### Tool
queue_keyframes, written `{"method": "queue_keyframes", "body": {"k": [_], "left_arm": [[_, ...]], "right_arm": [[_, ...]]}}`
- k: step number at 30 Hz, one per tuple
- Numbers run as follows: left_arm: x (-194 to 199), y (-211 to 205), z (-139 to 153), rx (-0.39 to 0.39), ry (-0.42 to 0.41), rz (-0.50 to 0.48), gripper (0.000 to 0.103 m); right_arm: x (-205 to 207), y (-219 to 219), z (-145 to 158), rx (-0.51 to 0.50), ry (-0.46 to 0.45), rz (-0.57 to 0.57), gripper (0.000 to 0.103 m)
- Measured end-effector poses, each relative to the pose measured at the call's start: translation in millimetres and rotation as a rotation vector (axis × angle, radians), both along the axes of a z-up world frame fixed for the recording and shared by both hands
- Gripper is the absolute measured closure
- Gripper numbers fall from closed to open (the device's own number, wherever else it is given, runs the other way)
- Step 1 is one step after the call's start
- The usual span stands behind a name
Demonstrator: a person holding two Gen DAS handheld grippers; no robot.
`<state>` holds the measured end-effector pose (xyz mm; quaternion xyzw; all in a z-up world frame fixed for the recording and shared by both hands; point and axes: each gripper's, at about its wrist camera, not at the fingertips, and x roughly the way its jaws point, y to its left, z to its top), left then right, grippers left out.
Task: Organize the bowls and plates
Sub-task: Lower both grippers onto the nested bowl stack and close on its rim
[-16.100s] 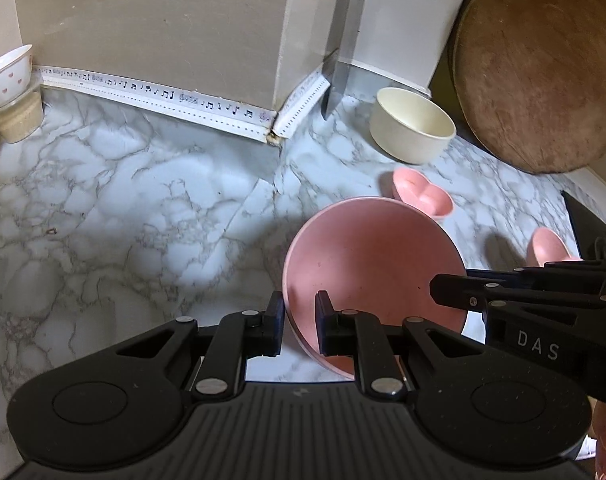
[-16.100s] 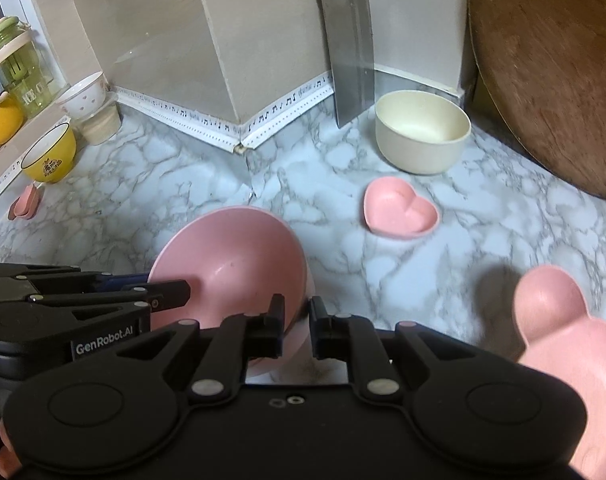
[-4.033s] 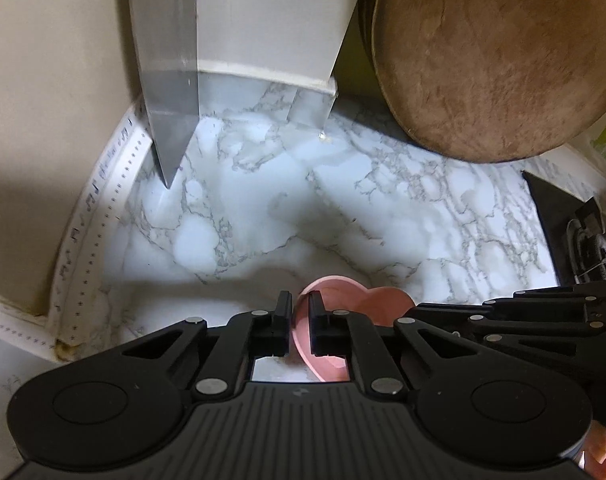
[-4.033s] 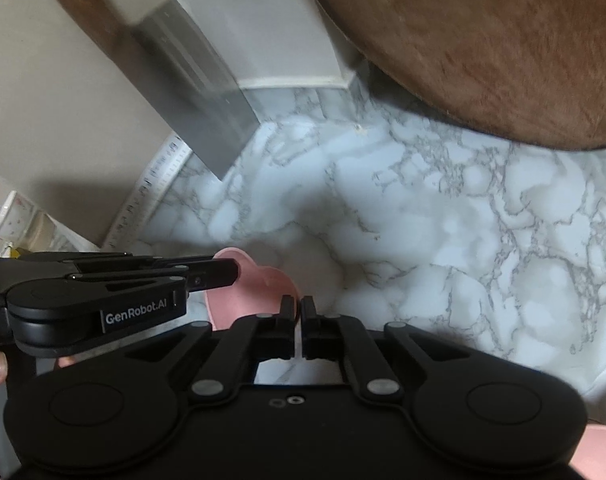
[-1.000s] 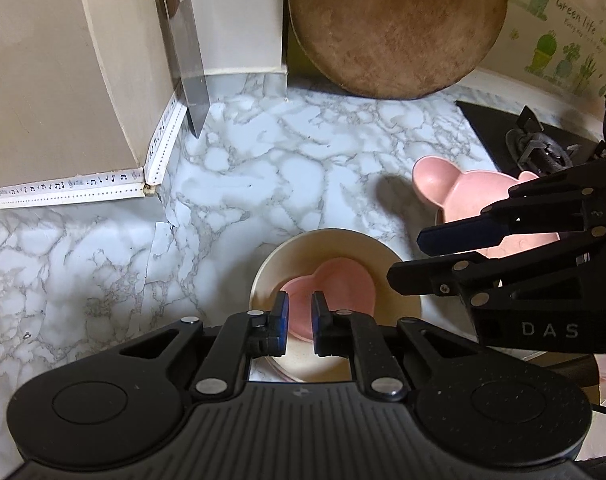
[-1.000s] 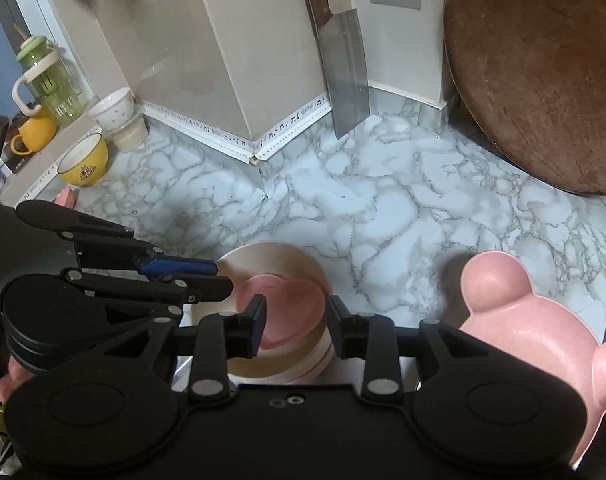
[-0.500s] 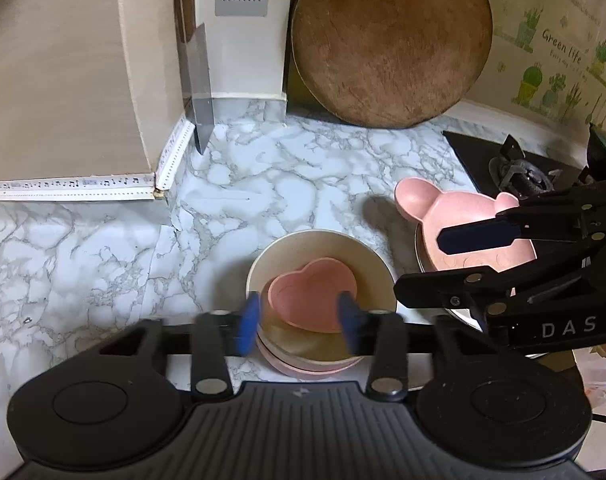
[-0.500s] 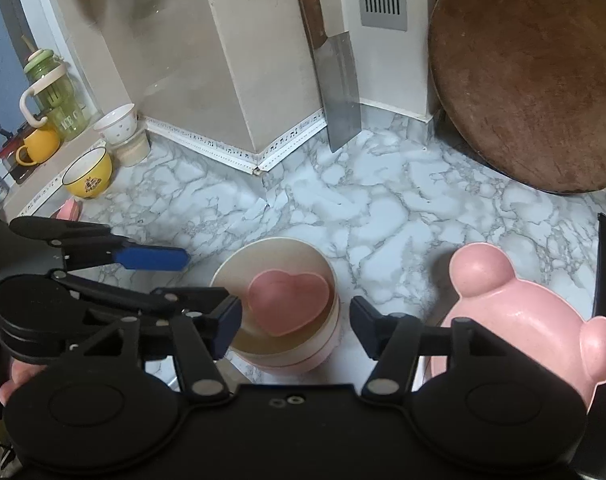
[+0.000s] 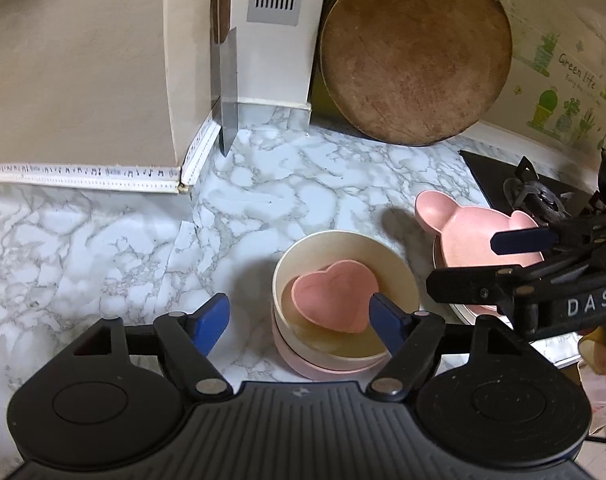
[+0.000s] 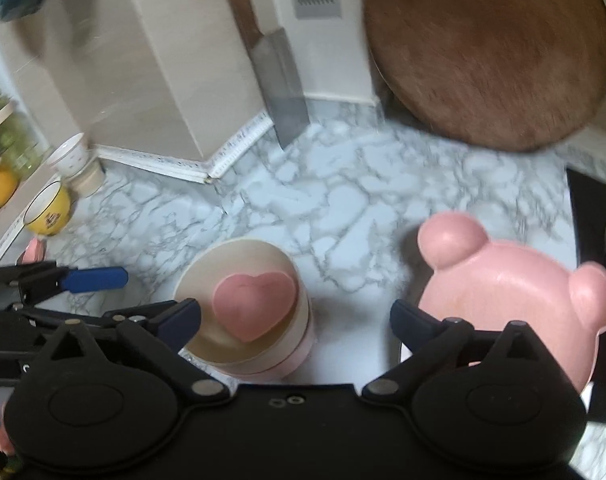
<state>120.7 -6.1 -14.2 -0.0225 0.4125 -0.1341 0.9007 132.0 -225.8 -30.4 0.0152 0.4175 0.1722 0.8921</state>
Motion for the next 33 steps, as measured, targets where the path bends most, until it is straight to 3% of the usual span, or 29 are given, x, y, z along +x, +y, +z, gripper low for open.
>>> {"method": "queue_keyframes", "body": {"k": [4, 12, 23, 33], "left_arm": [[8.7, 4.2, -11.5, -0.033, 0.057, 0.027, 0.026], [27.9, 13.1, -26.7, -0.098, 0.137, 0.097, 0.026], [42.3, 16.1, -50.8, -0.080, 0.215, 0.122, 0.026], [47.4, 9.2, -54.7, -0.027, 0.237, 0.111, 0.026]], "right_arm": [[9.6, -3.9, -13.3, 0.038, 0.078, -0.040, 0.001], [16.9, -6.8, -22.3, 0.051, 0.123, -0.090, 0.006], [26.2, 5.2, -38.7, 0.024, 0.193, -0.046, 0.023], [31.2, 16.7, -46.1, -0.009, 0.208, -0.015, 0.030]]}}
